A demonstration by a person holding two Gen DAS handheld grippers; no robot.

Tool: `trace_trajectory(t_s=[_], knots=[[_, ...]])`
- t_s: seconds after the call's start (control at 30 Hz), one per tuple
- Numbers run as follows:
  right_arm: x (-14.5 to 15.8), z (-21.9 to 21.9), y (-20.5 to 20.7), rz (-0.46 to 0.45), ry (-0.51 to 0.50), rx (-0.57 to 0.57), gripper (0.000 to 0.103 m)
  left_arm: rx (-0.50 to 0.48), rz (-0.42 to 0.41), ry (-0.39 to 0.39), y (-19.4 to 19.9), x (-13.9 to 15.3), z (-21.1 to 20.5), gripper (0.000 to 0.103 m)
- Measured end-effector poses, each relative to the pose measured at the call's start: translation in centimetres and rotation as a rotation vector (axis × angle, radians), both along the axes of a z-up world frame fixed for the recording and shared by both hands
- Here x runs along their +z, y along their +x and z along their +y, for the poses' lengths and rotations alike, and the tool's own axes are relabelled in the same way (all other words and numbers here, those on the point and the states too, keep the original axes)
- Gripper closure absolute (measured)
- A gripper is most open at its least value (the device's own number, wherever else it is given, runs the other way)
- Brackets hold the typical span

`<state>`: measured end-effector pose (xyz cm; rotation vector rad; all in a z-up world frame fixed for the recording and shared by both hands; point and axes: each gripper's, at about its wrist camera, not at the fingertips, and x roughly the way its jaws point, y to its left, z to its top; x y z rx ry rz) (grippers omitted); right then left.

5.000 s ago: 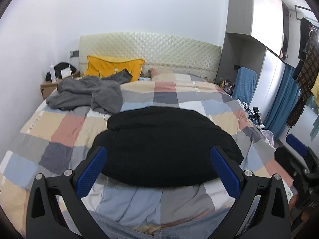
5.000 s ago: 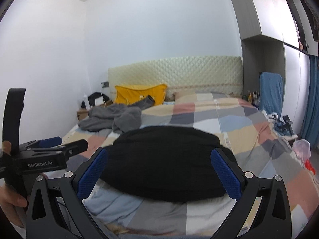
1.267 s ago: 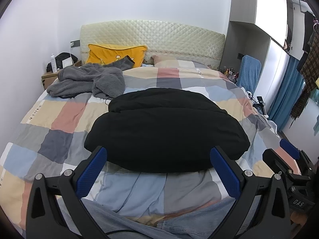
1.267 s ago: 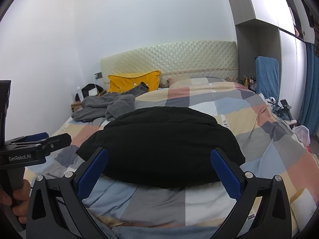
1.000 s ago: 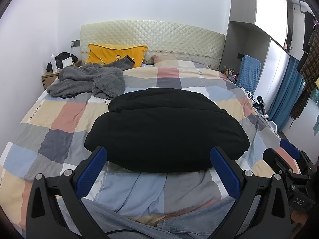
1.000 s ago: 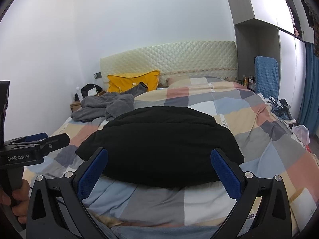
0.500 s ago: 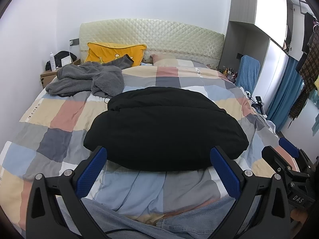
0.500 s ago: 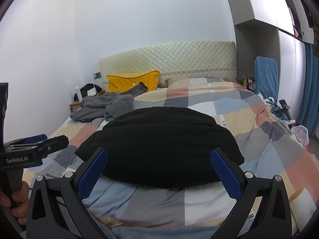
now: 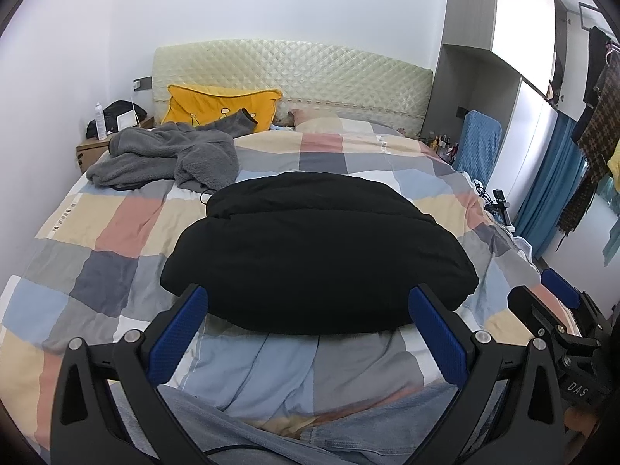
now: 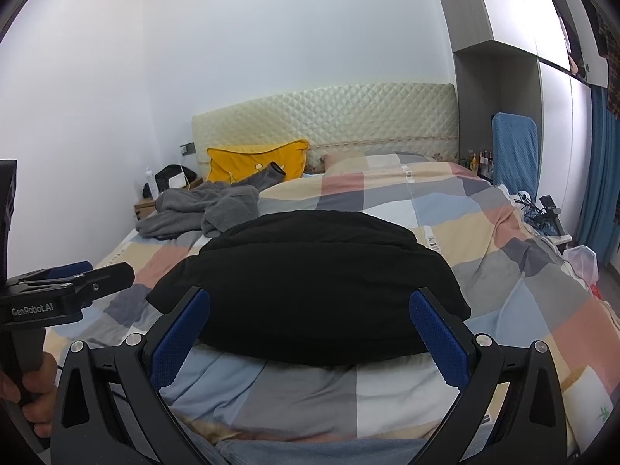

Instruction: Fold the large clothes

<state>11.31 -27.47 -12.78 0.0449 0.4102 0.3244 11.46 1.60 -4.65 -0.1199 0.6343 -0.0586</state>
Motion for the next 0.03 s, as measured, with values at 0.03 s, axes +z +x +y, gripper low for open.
trace_trajectory(t_s=[0.03], knots=[[0.02,0.0,-0.03,-0.001,0.001,0.0,0.0,0.0,-0.001,0.001,-0.01,0.03,-0.05,0.0]])
